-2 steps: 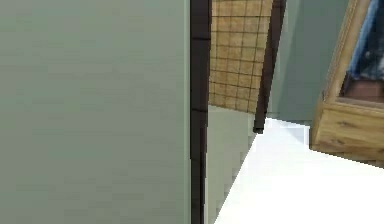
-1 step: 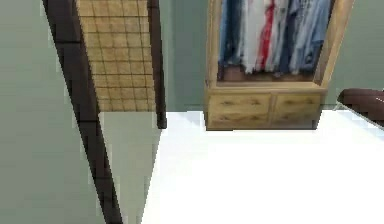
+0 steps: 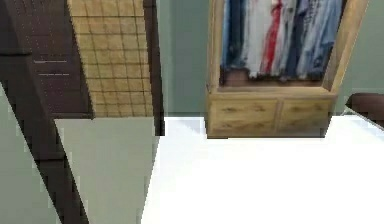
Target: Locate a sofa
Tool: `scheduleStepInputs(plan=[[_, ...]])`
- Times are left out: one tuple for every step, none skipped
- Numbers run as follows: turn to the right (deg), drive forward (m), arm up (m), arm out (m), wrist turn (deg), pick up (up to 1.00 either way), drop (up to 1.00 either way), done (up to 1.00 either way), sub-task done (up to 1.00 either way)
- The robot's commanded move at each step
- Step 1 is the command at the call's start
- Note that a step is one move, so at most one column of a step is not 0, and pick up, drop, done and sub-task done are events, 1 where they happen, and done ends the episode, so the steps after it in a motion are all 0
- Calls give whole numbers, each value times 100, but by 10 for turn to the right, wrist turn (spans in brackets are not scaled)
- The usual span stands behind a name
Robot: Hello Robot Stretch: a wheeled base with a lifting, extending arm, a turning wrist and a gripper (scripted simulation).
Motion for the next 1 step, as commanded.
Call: scheduleStepInputs(plan=[[-180,0,0,0,0,0,0,0,0]])
